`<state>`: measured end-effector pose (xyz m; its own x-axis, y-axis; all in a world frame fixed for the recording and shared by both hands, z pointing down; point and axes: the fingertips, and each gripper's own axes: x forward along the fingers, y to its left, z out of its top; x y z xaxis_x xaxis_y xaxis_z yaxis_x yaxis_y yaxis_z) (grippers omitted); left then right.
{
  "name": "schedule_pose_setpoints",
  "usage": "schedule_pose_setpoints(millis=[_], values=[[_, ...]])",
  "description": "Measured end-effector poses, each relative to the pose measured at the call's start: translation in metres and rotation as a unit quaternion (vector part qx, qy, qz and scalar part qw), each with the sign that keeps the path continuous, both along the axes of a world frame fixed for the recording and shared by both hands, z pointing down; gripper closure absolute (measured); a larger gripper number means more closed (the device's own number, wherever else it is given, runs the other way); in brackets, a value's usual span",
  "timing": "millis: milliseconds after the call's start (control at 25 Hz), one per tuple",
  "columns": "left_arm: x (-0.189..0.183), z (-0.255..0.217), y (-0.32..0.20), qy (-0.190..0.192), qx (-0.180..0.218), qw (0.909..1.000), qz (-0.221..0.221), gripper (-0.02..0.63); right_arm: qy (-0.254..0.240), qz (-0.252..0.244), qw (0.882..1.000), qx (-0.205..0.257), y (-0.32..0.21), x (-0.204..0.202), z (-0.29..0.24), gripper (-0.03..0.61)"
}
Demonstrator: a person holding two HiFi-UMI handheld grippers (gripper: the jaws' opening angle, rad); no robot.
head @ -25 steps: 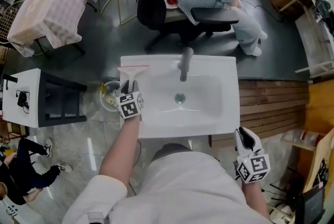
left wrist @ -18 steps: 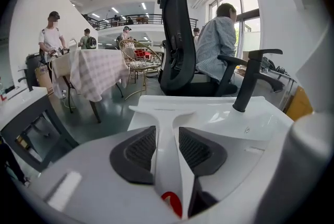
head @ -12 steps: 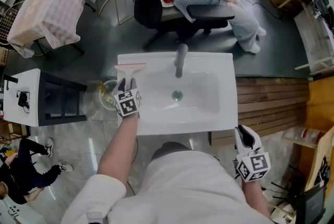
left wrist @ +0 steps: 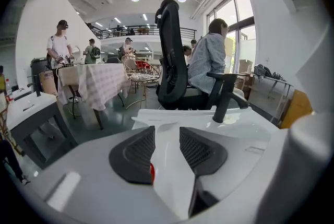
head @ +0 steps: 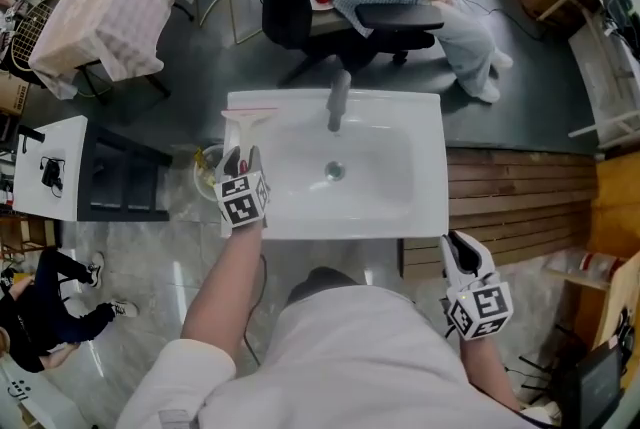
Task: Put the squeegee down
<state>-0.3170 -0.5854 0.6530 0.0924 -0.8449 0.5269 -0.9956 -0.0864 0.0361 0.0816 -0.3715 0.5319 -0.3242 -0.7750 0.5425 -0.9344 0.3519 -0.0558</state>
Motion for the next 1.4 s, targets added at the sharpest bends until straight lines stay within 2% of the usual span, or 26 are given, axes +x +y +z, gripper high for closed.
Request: schedule_pose_setpoints(millis=[200,320,520,680,840,1200,1320,1400], values=[[0.023,-0.026,0.054,0.013,0.013,0.9998,0.003,0.462,-0.009,-0.024,1.0,0.009,0.023,0.011,-0.002,0.534],[0.04,-0.043,0.09,0.021,0.021,0.9995,0.009,0.497,-0.017,-0.04,0.999,0.014,0.038,0.018,-0.004,0.534],[0.077,-0.071,0.152,0.032,0.033,0.9984,0.032,0.607,-0.024,-0.08,0.996,0.021,0.063,0.024,-0.005,0.557],[0.114,-0.081,0.216,0.063,0.027,0.996,0.057,0.607,-0.02,-0.117,0.993,0.027,0.091,0.026,-0.006,0.575],[0.16,-0.101,0.286,0.1,0.031,0.99,0.094,0.607,-0.021,-0.148,0.988,0.031,0.128,0.03,-0.006,0.575],[0.261,-0.145,0.416,0.113,0.02,0.9733,0.199,0.607,-0.035,-0.212,0.976,0.027,0.201,0.038,-0.001,0.577],[0.28,-0.155,0.443,0.132,0.014,0.9663,0.221,0.606,-0.036,-0.224,0.974,0.028,0.213,0.037,-0.004,0.575],[0.28,-0.16,0.454,0.14,0.014,0.9623,0.233,0.607,-0.037,-0.225,0.973,0.032,0.217,0.029,-0.006,0.575]])
